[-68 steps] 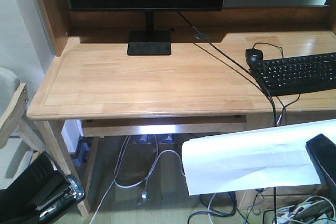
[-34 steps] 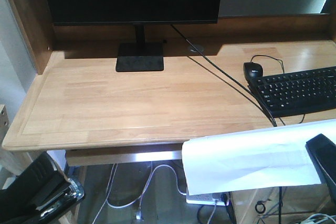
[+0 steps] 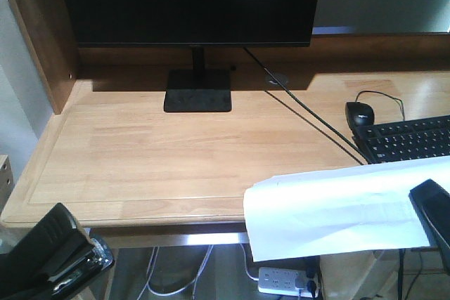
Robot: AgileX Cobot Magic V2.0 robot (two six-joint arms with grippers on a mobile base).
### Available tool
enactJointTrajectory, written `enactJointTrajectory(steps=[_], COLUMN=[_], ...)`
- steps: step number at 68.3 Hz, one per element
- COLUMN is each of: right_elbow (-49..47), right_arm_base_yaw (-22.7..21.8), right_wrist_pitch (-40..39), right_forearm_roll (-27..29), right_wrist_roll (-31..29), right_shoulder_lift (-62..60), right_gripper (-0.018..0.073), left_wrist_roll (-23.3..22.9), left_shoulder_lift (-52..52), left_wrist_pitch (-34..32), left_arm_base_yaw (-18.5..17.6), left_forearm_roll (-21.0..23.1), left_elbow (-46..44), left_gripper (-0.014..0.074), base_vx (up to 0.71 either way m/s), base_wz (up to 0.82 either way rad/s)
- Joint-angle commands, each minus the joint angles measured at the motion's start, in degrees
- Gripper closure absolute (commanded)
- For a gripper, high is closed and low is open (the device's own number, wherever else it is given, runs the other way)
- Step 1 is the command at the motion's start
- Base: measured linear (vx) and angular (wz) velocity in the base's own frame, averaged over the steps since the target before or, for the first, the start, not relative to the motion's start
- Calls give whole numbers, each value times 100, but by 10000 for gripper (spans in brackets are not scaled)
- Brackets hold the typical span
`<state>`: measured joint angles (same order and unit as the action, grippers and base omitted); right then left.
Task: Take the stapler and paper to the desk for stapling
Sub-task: 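Approach the desk edge and stop in front of the monitor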
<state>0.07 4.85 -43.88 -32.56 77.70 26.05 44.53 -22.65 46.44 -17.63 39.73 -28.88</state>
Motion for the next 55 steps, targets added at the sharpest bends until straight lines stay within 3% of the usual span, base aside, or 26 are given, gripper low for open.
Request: enactJointTrajectory(steps=[1,55], right_elbow=[-156,-156], right_arm_base_yaw=[-6,-6], right_wrist_pitch=[-352,-352], right_forearm_roll=[110,110], right_wrist_roll=[-58,-58], right_shoulder_lift=[22,22], right_gripper=[564,564], left_wrist_roll=[5,5], left_shoulder_lift=[-31,-31], left_wrist_pitch=[-524,-524], left_arm_base_yaw=[-11,-11], left_forearm_roll=[362,362], left_elbow=[-191,-191], left_gripper=[603,603], base_vx=[11,7], base_wz=[5,1])
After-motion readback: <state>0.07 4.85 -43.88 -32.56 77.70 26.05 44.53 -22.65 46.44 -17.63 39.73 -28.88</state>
